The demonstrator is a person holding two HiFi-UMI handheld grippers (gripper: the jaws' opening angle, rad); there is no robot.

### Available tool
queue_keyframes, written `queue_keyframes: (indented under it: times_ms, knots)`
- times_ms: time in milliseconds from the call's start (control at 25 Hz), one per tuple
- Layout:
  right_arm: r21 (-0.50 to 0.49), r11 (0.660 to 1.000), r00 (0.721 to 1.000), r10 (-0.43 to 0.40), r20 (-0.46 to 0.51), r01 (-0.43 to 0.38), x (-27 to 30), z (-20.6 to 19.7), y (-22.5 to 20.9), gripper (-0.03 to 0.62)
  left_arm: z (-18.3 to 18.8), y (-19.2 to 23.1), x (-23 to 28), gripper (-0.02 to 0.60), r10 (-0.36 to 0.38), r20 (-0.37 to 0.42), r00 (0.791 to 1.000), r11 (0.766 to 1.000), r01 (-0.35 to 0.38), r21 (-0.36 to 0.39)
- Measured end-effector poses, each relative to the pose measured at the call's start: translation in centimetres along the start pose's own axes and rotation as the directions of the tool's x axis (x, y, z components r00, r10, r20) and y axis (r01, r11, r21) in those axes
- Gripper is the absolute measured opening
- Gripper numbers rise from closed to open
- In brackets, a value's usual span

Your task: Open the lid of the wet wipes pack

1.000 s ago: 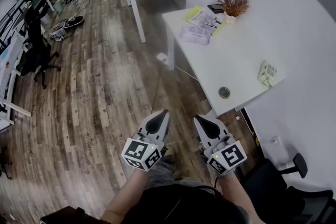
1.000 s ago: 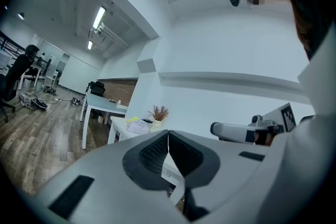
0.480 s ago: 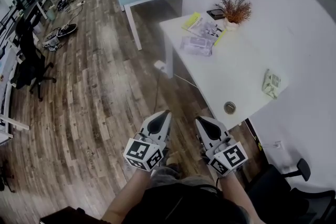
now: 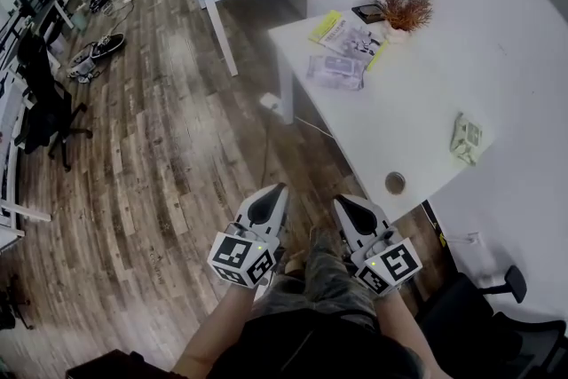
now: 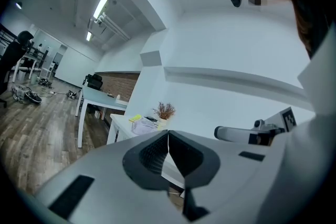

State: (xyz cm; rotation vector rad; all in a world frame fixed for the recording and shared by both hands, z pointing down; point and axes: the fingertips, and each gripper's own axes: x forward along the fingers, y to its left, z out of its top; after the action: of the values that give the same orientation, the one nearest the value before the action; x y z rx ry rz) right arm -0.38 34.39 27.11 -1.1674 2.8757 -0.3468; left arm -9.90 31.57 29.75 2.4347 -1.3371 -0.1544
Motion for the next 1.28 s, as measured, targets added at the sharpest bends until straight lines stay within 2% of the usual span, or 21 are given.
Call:
queue_keyframes:
  times_ms: [400, 680, 880, 1280]
  knots:
    - [0.025, 1.000, 1.000, -0.011, -0.015, 0.012, 3.2, 0.0, -4.3, 0.020, 0.8, 2.7, 4.2, 0.015, 0.012, -0.006, 1.000, 1.000, -0.012, -0.006]
    - [-0.011, 0.999, 0.999, 0.037, -0.021, -0.037, 7.6, 1.4, -7.6, 0.020, 2.8, 5.5, 9.0, 0.015, 0.014, 0.005, 1.000, 1.000, -0.014, 0.011]
    - [-0.061, 0.997, 0.998, 0.041, -0.046, -0.043, 10.2, 1.8, -10.5, 0.020, 3.7, 7.3, 12.7, 0.015, 0.011, 0.003, 1.000, 1.000, -0.011, 0.011]
    - [-0.073, 0.996, 0.996, 0.038, -0.077, -0.044, 13.5, 2.0, -16.6, 0.020, 3.6, 9.0, 19.0, 0.015, 0.003, -0.027, 1.000, 1.000, -0.003, 0.019]
